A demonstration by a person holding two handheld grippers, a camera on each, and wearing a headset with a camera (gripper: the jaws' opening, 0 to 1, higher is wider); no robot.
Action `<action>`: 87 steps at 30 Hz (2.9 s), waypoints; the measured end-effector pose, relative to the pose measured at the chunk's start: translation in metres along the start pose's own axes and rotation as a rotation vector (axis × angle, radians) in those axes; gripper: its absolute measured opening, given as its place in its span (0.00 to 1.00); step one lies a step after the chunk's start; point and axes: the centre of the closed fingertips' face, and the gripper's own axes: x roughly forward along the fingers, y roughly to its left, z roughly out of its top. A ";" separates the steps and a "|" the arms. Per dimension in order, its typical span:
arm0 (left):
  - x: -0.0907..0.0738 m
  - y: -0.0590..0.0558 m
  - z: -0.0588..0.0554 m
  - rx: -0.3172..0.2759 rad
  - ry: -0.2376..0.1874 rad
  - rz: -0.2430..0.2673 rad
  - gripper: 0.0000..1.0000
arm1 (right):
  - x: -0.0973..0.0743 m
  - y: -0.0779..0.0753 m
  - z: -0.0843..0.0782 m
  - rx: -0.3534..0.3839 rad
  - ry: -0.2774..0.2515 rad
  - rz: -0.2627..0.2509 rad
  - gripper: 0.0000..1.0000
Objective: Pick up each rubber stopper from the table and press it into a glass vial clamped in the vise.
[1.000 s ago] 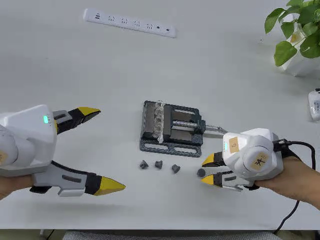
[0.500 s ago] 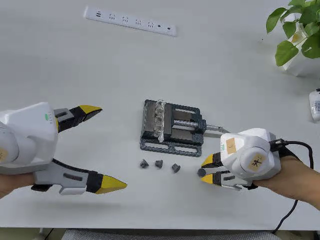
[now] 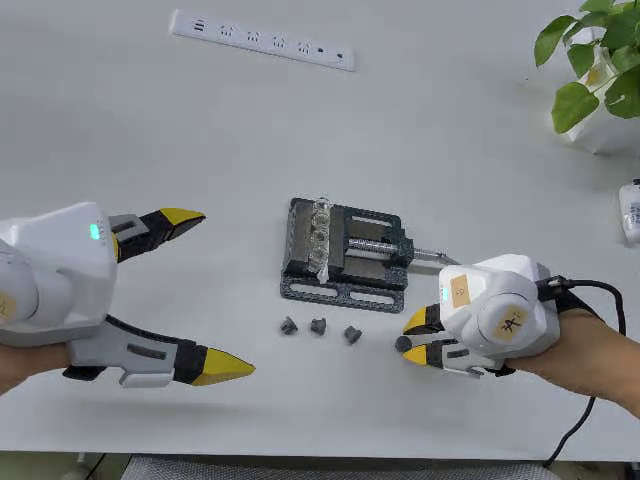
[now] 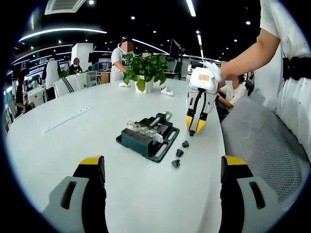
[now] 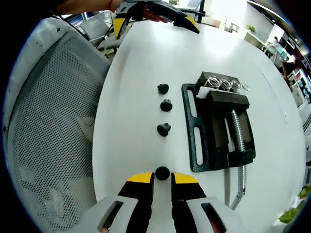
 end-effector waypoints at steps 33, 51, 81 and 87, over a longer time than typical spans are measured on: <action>-0.001 -0.001 -0.001 -0.007 -0.009 -0.007 0.97 | 0.002 0.002 0.002 -0.038 0.028 0.015 0.08; 0.000 -0.002 -0.002 -0.003 -0.002 -0.025 0.99 | -0.009 -0.002 0.013 -0.025 -0.010 0.014 0.07; -0.001 -0.004 0.003 0.004 -0.018 -0.028 0.99 | -0.062 -0.037 0.077 -0.068 -0.105 -0.017 0.07; -0.001 -0.004 0.004 0.005 -0.024 -0.026 0.99 | -0.069 -0.050 0.090 -0.101 -0.096 -0.028 0.07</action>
